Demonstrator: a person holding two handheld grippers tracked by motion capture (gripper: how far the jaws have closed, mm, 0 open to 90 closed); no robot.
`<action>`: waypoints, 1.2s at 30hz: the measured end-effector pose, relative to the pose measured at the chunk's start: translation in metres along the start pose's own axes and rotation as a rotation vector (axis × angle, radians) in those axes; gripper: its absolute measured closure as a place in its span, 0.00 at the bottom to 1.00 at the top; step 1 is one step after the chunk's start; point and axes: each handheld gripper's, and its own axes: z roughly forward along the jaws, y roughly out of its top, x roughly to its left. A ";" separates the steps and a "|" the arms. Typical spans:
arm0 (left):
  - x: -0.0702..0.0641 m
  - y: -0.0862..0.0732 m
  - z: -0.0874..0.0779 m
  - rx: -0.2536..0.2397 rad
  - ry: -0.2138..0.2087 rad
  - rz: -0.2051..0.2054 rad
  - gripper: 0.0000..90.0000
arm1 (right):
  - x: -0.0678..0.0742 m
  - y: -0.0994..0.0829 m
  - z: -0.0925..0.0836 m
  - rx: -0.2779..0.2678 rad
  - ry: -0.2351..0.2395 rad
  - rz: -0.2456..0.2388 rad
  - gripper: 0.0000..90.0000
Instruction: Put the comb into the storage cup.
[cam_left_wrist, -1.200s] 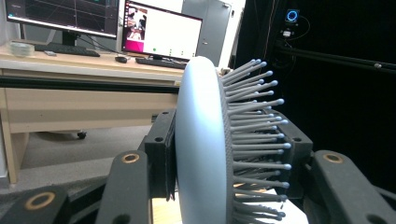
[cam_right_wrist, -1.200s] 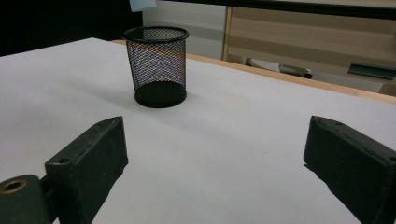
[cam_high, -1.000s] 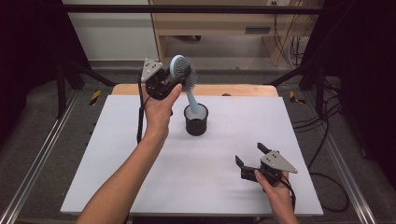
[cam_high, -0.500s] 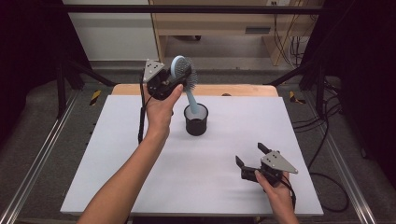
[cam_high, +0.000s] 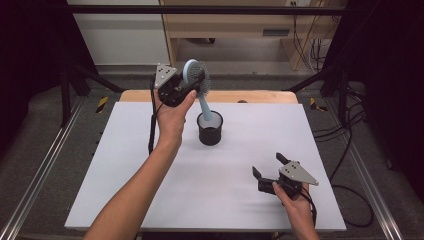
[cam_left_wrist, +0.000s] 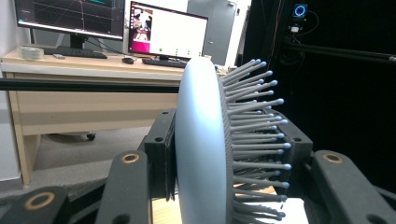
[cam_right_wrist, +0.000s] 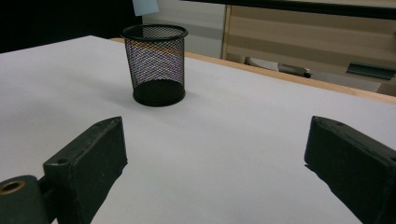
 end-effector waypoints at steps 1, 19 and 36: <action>0.000 -0.001 0.000 0.001 0.000 -0.001 0.56 | 0.000 0.000 0.000 0.002 0.001 0.001 0.06; -0.002 -0.020 0.011 0.035 0.006 0.007 0.56 | 0.000 0.000 -0.001 0.014 0.021 -0.016 0.04; -0.003 -0.045 0.022 0.080 0.005 0.002 0.56 | 0.000 0.000 -0.001 0.016 0.033 -0.020 0.04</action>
